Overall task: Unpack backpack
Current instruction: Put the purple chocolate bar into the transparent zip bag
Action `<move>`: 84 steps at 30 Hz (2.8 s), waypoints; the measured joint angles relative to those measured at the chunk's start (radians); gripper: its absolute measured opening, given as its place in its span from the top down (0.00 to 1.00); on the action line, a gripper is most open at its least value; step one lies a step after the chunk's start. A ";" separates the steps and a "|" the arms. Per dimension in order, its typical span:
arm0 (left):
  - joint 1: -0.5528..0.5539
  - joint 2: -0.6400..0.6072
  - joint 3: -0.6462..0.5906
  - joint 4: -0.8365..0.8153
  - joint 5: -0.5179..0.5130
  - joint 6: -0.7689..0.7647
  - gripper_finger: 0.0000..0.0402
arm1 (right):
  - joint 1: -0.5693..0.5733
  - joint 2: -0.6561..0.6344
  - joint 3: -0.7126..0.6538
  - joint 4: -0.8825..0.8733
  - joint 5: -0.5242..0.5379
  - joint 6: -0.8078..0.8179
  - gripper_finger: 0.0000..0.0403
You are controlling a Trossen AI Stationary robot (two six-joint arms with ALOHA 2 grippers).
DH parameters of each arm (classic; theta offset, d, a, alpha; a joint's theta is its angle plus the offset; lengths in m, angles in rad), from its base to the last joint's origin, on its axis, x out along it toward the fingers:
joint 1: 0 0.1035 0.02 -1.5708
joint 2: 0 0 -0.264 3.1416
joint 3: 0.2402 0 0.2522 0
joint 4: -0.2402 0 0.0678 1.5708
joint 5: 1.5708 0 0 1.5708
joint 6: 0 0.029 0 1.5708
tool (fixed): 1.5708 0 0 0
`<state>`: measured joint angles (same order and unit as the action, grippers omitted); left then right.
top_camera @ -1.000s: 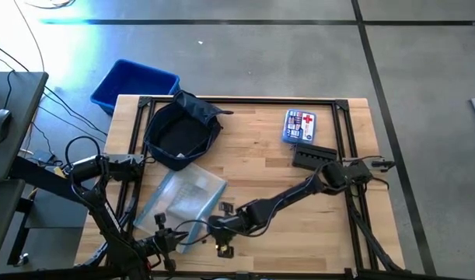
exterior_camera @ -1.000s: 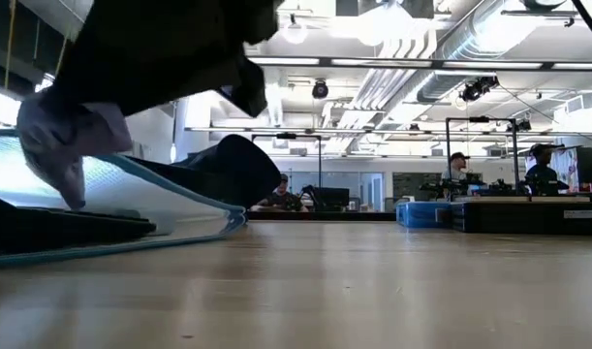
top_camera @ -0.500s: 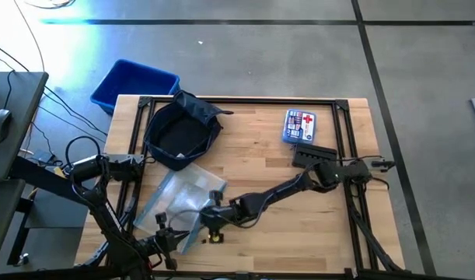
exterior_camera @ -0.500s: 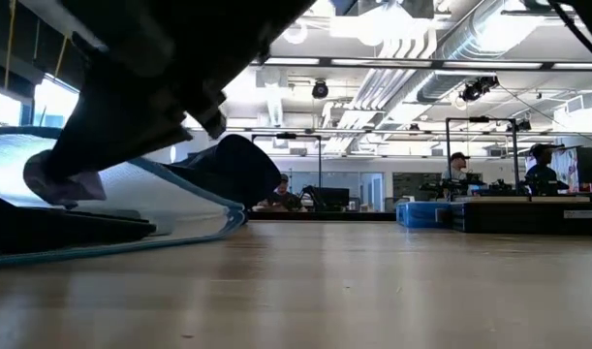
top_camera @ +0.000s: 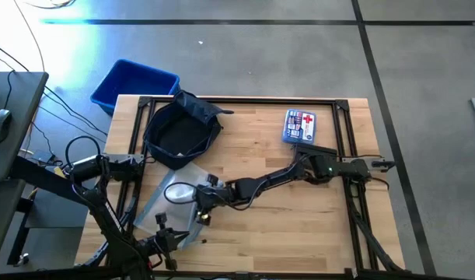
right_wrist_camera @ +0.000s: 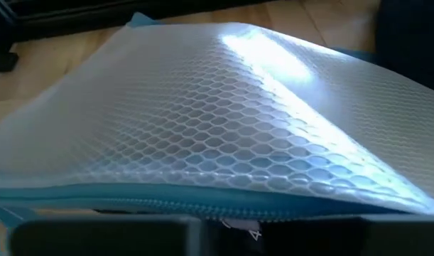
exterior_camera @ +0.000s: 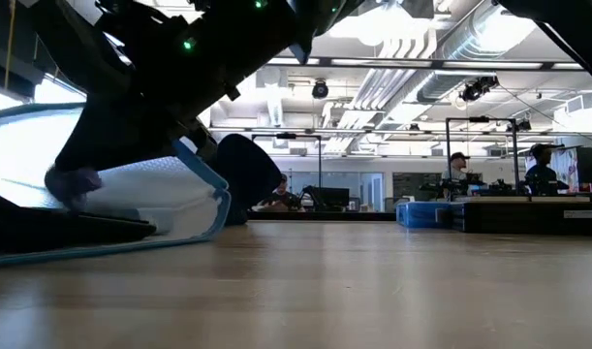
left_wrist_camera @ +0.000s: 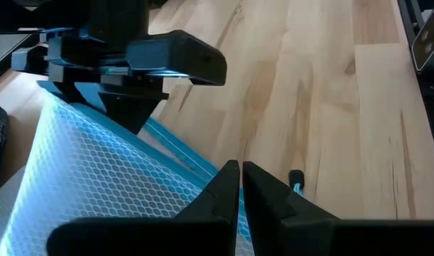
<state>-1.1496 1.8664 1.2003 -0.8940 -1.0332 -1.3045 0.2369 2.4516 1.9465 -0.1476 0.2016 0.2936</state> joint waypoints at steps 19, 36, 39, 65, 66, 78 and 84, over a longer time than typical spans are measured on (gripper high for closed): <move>0.000 0.000 0.000 0.010 0.090 0.035 1.00 | 0.081 -0.047 0.101 -0.470 -0.029 0.090 0.40; -0.005 0.000 0.000 0.196 0.548 0.313 0.92 | 0.156 -0.050 0.044 -0.809 0.169 0.245 0.56; -0.004 0.000 0.000 0.218 0.490 0.301 0.91 | 0.141 -0.050 -0.008 -0.668 0.131 0.221 0.59; -0.003 0.000 0.000 0.294 0.280 0.347 0.91 | 0.165 -0.025 0.037 -0.351 -0.023 0.113 0.98; 0.000 0.000 0.000 0.294 0.268 0.359 0.91 | 0.169 -0.025 0.038 -0.314 -0.051 0.091 0.99; 0.066 0.000 0.000 0.294 0.161 0.427 0.91 | 0.050 -0.009 0.037 -0.179 -0.041 0.079 1.00; 0.079 0.000 0.000 0.295 0.133 0.435 0.91 | -0.015 0.020 0.036 -0.056 -0.058 0.092 0.98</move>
<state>-1.0708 1.8664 1.2003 -0.5991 -0.9006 -0.8696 0.2221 2.4719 1.9827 -0.2038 0.1440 0.3852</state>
